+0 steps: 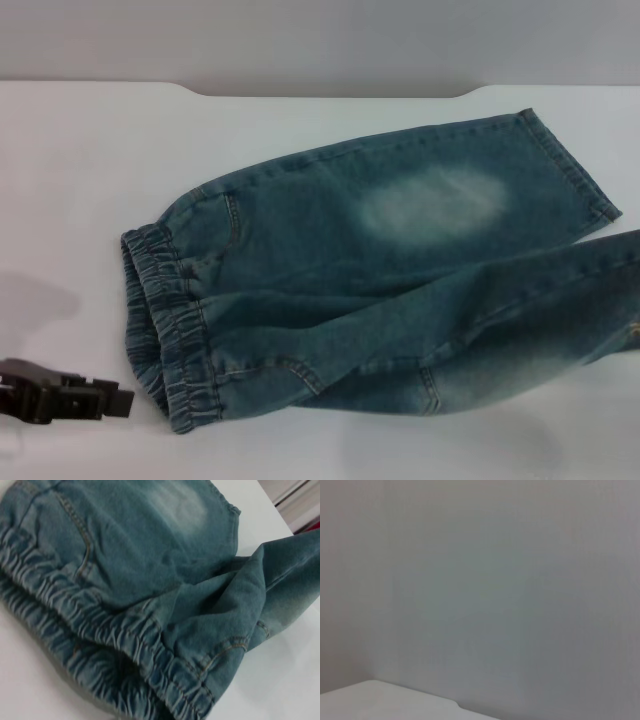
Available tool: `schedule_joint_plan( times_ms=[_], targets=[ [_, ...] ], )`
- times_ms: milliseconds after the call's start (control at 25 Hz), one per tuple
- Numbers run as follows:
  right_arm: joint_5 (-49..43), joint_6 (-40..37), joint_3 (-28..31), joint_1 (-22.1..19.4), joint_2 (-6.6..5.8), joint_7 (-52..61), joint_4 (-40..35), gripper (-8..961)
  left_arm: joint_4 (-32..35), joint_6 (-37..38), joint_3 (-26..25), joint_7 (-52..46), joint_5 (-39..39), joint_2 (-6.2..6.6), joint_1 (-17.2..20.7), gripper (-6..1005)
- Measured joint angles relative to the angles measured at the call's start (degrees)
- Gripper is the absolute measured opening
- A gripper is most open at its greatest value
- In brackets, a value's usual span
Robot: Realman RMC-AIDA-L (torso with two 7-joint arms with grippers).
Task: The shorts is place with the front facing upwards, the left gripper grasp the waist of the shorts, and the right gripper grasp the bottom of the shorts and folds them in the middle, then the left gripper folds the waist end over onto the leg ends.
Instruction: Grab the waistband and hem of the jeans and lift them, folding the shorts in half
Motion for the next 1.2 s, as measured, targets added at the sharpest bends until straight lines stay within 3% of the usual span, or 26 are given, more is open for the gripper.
schedule_joint_plan(
  times_ms=[240,560,760,1200],
  targets=[
    [-0.6,0.6,-0.2,0.7,-0.04,-0.3,0.0,27,-4.4,-0.6,0.5,-1.1,-0.1,0.06,-0.2,388],
    [-0.6,0.7,-0.4,0.9,-0.08,-0.6,0.3,28,-9.7,-3.6,2.1,-0.9,0.0,0.13,-1.9,414],
    [-0.6,0.4,-0.4,0.9,-0.08,-0.6,0.4,28,-13.1,-7.3,6.2,-1.1,0.3,0.30,-3.0,413],
    [-0.6,0.2,-0.5,0.9,-0.08,-0.6,0.4,29,-14.7,-10.6,7.9,-1.4,1.7,0.40,-3.6,407]
  ],
)
